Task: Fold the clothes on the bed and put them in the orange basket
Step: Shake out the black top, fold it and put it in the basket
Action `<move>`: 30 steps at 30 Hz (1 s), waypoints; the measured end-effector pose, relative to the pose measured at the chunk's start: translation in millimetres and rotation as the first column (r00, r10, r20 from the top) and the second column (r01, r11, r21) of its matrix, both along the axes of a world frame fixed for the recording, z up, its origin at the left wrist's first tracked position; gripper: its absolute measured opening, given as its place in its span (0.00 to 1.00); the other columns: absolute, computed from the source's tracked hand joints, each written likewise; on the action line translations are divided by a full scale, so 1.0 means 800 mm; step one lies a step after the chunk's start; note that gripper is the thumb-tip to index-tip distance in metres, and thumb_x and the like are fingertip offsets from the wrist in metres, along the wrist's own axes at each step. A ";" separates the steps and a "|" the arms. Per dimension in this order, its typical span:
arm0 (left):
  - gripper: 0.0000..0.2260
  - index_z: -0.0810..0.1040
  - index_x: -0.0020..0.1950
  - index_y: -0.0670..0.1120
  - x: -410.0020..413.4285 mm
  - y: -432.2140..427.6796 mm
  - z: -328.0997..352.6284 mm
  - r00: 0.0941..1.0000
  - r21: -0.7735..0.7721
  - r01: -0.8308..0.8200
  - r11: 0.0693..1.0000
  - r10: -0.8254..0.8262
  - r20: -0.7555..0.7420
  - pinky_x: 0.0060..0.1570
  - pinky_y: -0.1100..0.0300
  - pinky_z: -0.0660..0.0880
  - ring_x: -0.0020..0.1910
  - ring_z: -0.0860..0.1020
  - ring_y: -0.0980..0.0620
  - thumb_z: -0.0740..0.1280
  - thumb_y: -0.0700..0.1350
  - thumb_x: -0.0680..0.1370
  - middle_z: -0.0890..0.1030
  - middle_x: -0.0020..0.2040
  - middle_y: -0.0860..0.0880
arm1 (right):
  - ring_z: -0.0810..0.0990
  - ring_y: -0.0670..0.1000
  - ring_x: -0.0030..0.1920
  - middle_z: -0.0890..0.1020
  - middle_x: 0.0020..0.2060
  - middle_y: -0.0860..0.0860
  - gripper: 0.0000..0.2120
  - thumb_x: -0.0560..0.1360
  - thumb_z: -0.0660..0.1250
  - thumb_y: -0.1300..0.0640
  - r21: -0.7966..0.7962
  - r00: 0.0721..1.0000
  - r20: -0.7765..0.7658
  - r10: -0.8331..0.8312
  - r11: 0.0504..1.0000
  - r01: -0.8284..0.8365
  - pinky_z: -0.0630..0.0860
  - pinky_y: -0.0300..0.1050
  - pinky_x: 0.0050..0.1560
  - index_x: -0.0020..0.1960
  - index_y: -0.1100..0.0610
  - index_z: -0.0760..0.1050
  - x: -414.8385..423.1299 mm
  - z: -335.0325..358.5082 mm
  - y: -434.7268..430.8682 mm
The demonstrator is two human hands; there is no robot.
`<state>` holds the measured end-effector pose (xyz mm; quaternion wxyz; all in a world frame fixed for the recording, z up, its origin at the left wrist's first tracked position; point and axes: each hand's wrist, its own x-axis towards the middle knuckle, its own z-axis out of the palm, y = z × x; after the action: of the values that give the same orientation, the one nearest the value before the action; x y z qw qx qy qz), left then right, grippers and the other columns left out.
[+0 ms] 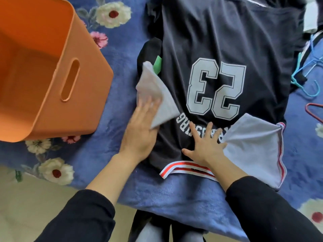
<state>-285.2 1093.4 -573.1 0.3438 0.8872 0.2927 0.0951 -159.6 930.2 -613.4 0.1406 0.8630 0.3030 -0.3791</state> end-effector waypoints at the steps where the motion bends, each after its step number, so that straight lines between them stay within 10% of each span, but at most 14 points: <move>1: 0.26 0.59 0.77 0.52 -0.005 -0.009 -0.013 0.959 0.032 0.206 0.978 -0.196 -0.203 0.75 0.43 0.49 0.78 0.49 0.41 0.58 0.47 0.79 0.55 0.79 0.45 | 0.38 0.71 0.74 0.35 0.76 0.60 0.45 0.73 0.60 0.32 0.023 1.000 0.000 -0.005 1.000 0.005 0.58 0.72 0.66 0.75 0.38 0.30 -0.001 0.001 -0.001; 4: 0.31 0.51 0.78 0.57 -0.027 -0.025 -0.039 0.649 -0.042 0.491 0.870 -0.398 -0.649 0.72 0.45 0.33 0.76 0.33 0.45 0.60 0.55 0.78 0.40 0.80 0.49 | 0.39 0.66 0.76 0.39 0.77 0.56 0.40 0.75 0.59 0.37 0.116 0.999 0.001 -0.039 0.992 0.039 0.57 0.69 0.68 0.77 0.39 0.36 -0.001 0.004 -0.016; 10: 0.38 0.53 0.78 0.56 -0.046 -0.023 -0.037 0.716 0.039 0.546 0.837 -0.442 -0.540 0.71 0.48 0.31 0.78 0.39 0.49 0.54 0.65 0.69 0.50 0.80 0.49 | 0.59 0.57 0.75 0.63 0.75 0.56 0.34 0.73 0.56 0.41 0.424 0.978 0.175 0.115 0.888 -0.180 0.63 0.60 0.69 0.75 0.55 0.64 -0.001 0.014 -0.095; 15: 0.54 0.53 0.79 0.55 -0.075 -0.022 -0.046 0.461 0.071 0.817 0.573 -0.573 -0.678 0.72 0.45 0.40 0.77 0.45 0.39 0.74 0.61 0.57 0.52 0.78 0.39 | 0.55 0.55 0.77 0.59 0.76 0.56 0.47 0.66 0.62 0.33 0.371 0.930 0.251 0.268 0.861 -0.348 0.50 0.59 0.73 0.78 0.57 0.56 0.011 0.025 -0.188; 21: 0.51 0.60 0.76 0.52 -0.065 -0.026 -0.055 0.553 0.176 0.772 0.611 -0.509 -0.660 0.73 0.47 0.42 0.76 0.54 0.40 0.77 0.43 0.55 0.64 0.75 0.41 | 0.60 0.57 0.73 0.65 0.74 0.58 0.50 0.53 0.65 0.67 0.248 0.914 0.333 0.233 0.913 -0.323 0.48 0.56 0.71 0.75 0.59 0.60 0.013 0.011 -0.269; 23: 0.41 0.70 0.72 0.50 -0.058 -0.028 -0.053 0.552 0.188 0.784 0.592 -0.525 -0.648 0.73 0.48 0.42 0.73 0.63 0.39 0.74 0.41 0.58 0.69 0.73 0.43 | 0.69 0.57 0.70 0.73 0.69 0.58 0.39 0.59 0.56 0.67 0.310 0.909 0.374 0.184 0.899 -0.310 0.55 0.56 0.69 0.72 0.58 0.66 0.021 0.003 -0.270; 27: 0.28 0.67 0.74 0.52 -0.030 -0.035 -0.028 0.481 -0.039 0.707 0.706 -0.521 -0.705 0.74 0.49 0.41 0.78 0.48 0.48 0.50 0.54 0.75 0.60 0.77 0.52 | 0.81 0.62 0.54 0.82 0.55 0.58 0.23 0.69 0.56 0.68 0.459 0.977 0.168 -0.131 0.888 0.040 0.75 0.52 0.55 0.57 0.56 0.80 0.040 0.014 -0.241; 30: 0.28 0.76 0.62 0.48 -0.004 -0.047 0.008 0.420 -0.233 0.573 0.786 -0.526 -0.740 0.67 0.55 0.60 0.68 0.69 0.45 0.46 0.61 0.79 0.77 0.64 0.46 | 0.78 0.60 0.54 0.82 0.53 0.57 0.13 0.73 0.60 0.62 0.269 0.982 0.083 -0.168 0.953 0.140 0.71 0.48 0.47 0.53 0.55 0.79 0.060 0.032 -0.238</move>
<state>-288.3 1055.8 -566.5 0.1706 0.8929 0.1019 -0.4040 -111.9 739.4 -587.5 0.0110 0.9138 0.2742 -0.2995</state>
